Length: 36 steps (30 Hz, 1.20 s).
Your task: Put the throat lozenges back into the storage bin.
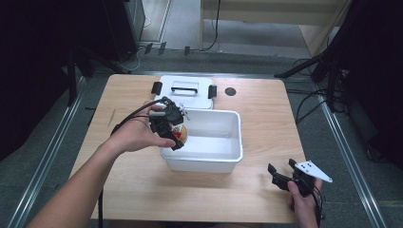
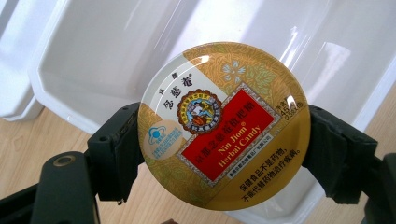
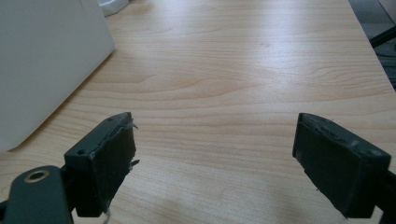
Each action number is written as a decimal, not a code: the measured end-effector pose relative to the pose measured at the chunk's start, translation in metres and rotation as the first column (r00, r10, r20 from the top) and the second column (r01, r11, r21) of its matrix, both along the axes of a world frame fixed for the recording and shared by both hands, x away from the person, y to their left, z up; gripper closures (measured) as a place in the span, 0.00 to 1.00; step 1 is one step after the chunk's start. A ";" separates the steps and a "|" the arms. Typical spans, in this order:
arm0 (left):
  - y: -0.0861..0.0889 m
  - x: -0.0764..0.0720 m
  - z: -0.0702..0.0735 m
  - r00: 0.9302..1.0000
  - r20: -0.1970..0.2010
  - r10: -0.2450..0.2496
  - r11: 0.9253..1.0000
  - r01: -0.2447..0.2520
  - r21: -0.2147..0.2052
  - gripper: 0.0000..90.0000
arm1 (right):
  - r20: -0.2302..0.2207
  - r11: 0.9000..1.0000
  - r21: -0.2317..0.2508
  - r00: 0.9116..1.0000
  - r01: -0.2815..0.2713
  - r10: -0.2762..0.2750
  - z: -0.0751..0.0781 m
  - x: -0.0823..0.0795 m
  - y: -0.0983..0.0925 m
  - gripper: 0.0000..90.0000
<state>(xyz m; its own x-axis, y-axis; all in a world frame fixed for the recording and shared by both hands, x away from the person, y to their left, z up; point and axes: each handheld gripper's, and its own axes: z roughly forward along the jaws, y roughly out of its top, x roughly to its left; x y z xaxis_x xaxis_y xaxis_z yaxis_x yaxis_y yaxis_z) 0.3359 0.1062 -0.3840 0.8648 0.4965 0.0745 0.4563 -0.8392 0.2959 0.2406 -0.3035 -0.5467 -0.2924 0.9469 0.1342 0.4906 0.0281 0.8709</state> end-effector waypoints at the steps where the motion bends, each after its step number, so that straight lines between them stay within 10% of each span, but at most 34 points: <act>1: 0.000 0.000 -0.001 1.000 -0.002 -0.003 1.000 0.003 0.001 0.24 | 0.000 1.000 0.000 1.000 0.000 0.000 0.000 0.000 0.000 0.15; 36: -0.002 0.012 -0.034 0.999 -0.037 -0.036 0.999 0.036 0.001 0.24 | -0.002 1.000 0.003 1.000 -0.007 0.007 0.000 0.000 0.000 0.15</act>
